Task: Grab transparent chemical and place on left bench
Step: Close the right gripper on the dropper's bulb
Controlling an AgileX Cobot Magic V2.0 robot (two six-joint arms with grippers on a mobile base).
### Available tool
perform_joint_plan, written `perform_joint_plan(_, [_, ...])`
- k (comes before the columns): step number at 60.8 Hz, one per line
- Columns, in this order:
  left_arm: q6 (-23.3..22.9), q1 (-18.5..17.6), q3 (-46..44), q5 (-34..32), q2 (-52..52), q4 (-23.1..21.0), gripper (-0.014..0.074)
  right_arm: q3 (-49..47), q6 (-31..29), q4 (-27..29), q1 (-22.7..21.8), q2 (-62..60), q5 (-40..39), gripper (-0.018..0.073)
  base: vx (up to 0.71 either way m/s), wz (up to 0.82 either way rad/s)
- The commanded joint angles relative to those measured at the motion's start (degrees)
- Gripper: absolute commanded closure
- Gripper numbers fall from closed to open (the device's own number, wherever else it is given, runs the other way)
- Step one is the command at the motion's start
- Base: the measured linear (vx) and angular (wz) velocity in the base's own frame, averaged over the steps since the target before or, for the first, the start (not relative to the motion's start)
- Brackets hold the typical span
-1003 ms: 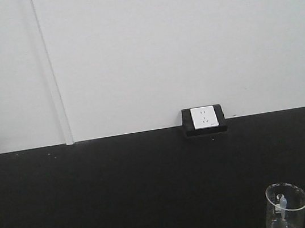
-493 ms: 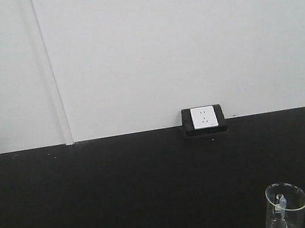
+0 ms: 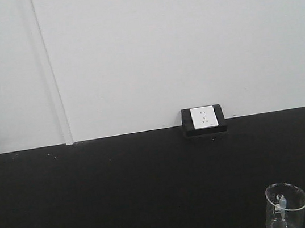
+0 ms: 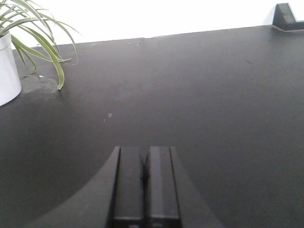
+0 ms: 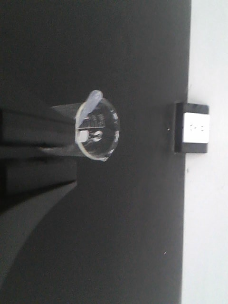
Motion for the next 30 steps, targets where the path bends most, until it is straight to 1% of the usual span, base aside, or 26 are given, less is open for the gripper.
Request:
perform_joint_plan(1, [-0.45,-0.10,0.93,-4.49,-1.10,-0.04,0.0600,-2.13,-0.09,-0.03,-0.31,4.34,-13.18,0.0202,0.00,0.00])
perform_joint_plan(7, [-0.45,-0.10,0.93,-4.49,-1.10,-0.04,0.0600,-2.13,1.08,-1.32,-0.04,8.64,-16.84,0.0092,0.00,0.00])
perform_joint_plan(11, [-0.45,-0.10,0.93,-4.49,-1.10,-0.04,0.0600,-2.13,1.08,-4.11,-0.04,11.34,-18.81,0.0060,0.00,0.00])
perform_joint_plan(13, [-0.45,-0.10,0.93,-4.49,-1.10,-0.04,0.0600,-2.13,1.08,-6.38,-0.04,12.47,-20.04,0.0053,0.00,0.00])
perform_joint_plan(15, [-0.45,-0.10,0.93,-4.49,-1.10,-0.04,0.0600,-2.13,1.00,-10.63,-0.04,13.88,-22.11,0.0052,0.00,0.00])
perform_joint_plan(17, [-0.45,-0.10,0.93,-4.49,-1.10,-0.04,0.0600,-2.13,1.06,-13.54,-0.04,15.01,-23.90,0.0053,0.00,0.00])
perform_joint_plan(22, [-0.45,-0.10,0.93,-4.49,-1.10,-0.04,0.0600,-2.13,1.12,-19.44,-0.04,18.04,-28.45,0.0055,0.00,0.00])
perform_joint_plan(25, [-0.45,-0.10,0.93,-4.49,-1.10,-0.04,0.0600,-2.13,1.06,-20.23,-0.19,19.94,-30.12,0.0057,0.00,0.00])
perform_joint_plan(30, [-0.45,-0.10,0.93,-4.49,-1.10,-0.04,0.0600,-2.15,0.70,-19.02,-0.19,22.86,-32.55,0.0057,0.00,0.00])
